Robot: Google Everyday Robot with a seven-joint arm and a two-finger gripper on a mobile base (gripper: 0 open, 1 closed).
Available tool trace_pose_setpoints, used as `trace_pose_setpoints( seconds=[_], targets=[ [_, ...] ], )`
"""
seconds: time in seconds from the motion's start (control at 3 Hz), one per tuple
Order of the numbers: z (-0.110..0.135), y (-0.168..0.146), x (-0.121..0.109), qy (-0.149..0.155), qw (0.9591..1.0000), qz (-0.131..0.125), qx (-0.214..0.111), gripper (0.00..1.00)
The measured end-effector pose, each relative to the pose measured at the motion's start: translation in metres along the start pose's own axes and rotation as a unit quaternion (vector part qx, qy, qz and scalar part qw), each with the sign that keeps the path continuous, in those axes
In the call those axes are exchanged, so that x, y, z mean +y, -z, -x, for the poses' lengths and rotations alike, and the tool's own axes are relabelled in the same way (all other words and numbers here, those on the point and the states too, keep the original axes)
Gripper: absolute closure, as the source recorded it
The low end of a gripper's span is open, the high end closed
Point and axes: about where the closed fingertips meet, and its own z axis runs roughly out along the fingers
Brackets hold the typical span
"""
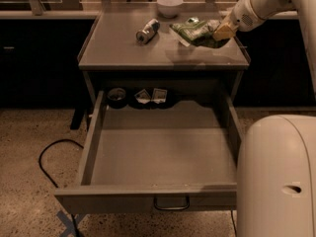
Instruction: Pick green jalapeno chip bag from top drawer and place on counter
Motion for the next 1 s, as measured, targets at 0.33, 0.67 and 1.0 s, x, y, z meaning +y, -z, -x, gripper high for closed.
trace_pose_setpoints(
  seconds=[0.33, 0.67, 1.0],
  targets=[
    [-0.022, 0.000, -0.020, -0.039, 0.9985, -0.032, 0.018, 1.00],
    [-0.050, -0.015, -0.025, -0.076, 0.9962, -0.030, 0.029, 1.00],
    [-0.075, -0.039, -0.022, -0.103, 0.9940, -0.014, 0.036, 1.00]
  ],
)
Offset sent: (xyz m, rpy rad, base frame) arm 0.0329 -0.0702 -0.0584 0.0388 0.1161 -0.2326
